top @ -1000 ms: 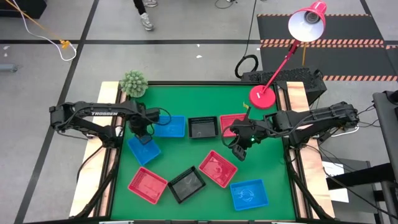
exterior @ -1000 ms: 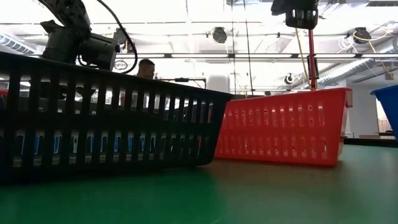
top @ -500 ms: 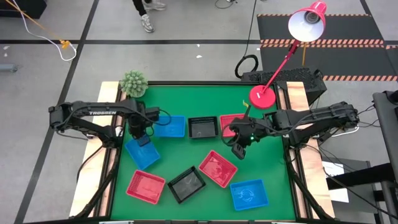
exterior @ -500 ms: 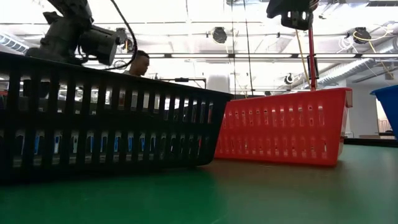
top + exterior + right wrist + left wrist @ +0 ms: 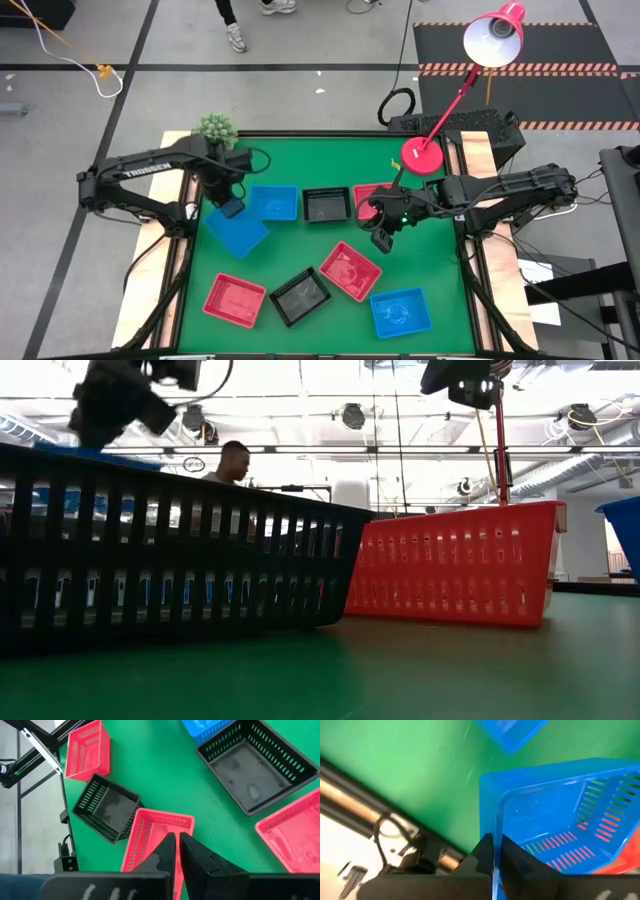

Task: Stack baskets by color
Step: Stack the middle blue bin on the top blue bin

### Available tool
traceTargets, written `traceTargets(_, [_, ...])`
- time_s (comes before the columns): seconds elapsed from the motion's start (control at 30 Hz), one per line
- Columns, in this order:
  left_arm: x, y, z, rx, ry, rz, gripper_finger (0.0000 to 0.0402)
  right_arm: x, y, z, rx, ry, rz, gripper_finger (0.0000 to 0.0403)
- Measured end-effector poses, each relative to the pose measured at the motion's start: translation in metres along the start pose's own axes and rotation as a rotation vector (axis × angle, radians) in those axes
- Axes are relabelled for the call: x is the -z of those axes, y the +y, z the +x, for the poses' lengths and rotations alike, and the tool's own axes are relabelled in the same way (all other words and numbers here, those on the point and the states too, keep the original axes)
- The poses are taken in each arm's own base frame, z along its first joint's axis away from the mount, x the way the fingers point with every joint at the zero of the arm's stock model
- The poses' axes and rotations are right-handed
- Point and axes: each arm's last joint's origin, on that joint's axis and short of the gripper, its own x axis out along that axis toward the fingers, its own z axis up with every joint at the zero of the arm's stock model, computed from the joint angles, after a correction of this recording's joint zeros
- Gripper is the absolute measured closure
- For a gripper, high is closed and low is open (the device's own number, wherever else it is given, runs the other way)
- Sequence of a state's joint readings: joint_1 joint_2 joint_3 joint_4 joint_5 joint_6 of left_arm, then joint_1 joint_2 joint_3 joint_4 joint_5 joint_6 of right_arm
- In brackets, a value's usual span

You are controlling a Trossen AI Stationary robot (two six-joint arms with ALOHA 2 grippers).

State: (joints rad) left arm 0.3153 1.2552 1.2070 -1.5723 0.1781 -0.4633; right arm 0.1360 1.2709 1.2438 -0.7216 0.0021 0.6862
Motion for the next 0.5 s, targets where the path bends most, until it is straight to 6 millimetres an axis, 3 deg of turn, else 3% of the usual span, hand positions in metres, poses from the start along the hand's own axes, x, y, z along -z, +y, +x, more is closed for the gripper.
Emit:
traceTargets(0.27, [0.003, -0.01, -0.06, 0.123, -0.212, -0.108, 0.0393, 0.0, 0.0, 0.0, -0.001, 0.001, -0.004, 0.0385])
traceTargets(0.5, [0.009, -0.008, -0.094, 0.212, -0.325, -0.291, 0.0394, 0.0, 0.0, 0.0, -0.003, 0.001, -0.077, 0.0385])
